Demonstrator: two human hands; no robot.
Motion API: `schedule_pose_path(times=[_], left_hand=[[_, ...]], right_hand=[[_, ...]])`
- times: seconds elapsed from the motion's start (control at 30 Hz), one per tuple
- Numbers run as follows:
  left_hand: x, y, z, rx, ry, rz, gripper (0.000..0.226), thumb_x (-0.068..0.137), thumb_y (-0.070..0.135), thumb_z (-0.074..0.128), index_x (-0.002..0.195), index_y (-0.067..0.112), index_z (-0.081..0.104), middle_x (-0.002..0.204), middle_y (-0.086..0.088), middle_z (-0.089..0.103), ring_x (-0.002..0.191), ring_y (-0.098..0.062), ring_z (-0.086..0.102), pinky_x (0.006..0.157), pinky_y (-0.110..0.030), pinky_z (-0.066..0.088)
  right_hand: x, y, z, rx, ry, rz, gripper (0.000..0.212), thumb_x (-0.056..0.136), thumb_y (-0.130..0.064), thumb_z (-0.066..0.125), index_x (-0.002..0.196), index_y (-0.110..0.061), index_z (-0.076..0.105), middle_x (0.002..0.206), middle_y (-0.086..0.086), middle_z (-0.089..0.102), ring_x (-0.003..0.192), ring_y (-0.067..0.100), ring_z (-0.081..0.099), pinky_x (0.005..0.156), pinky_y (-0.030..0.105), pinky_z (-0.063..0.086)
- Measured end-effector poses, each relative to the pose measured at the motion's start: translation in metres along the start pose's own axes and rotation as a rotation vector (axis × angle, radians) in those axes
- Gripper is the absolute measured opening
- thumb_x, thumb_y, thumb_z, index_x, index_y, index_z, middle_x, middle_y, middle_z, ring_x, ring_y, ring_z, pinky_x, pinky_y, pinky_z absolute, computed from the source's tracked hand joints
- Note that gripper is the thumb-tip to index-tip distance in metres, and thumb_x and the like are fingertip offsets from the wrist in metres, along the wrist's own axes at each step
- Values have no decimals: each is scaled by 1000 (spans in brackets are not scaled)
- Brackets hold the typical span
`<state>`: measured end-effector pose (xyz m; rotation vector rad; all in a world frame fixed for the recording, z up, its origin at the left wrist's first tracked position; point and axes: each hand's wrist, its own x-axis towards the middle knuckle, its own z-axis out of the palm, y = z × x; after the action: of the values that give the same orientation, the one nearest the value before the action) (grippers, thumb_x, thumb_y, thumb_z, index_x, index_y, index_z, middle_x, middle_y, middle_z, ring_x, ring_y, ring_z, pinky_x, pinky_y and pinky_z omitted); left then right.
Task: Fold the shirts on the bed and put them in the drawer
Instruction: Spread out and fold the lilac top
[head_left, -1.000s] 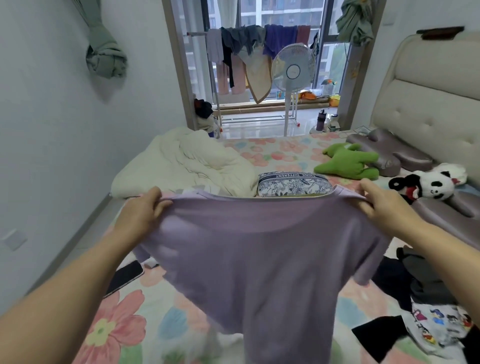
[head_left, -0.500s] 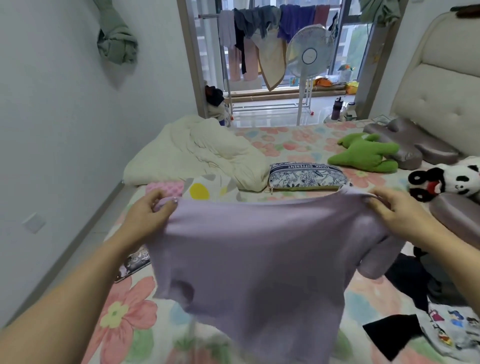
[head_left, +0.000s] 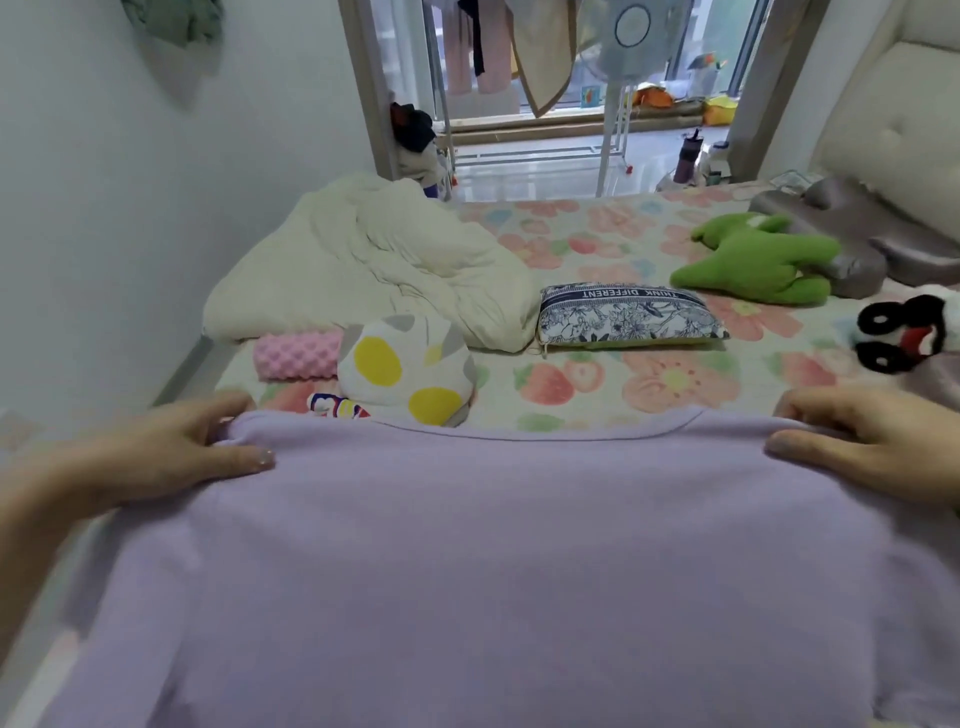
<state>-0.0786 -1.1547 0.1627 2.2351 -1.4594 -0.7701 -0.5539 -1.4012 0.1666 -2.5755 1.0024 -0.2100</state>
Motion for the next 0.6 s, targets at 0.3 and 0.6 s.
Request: schedule_pose_path(times=[0.3, 0.6], left_hand=[[196, -115, 247, 319, 426, -217, 60, 84, 19, 63, 134, 1, 36, 117, -38, 48, 111, -48, 44, 86, -48, 36], [82, -195, 422, 182, 458, -318, 68, 81, 38, 47, 139, 4, 37, 133, -38, 34, 123, -51, 34, 102, -52, 29]], right_hand=[[147, 127, 285, -203, 78, 394, 39, 91, -35, 51, 128, -23, 46, 118, 21, 50, 108, 39, 47, 84, 47, 40], [25, 102, 480, -133, 162, 475, 62, 87, -46, 36, 143, -22, 33, 149, 28, 19, 137, 46, 17, 109, 57, 13]])
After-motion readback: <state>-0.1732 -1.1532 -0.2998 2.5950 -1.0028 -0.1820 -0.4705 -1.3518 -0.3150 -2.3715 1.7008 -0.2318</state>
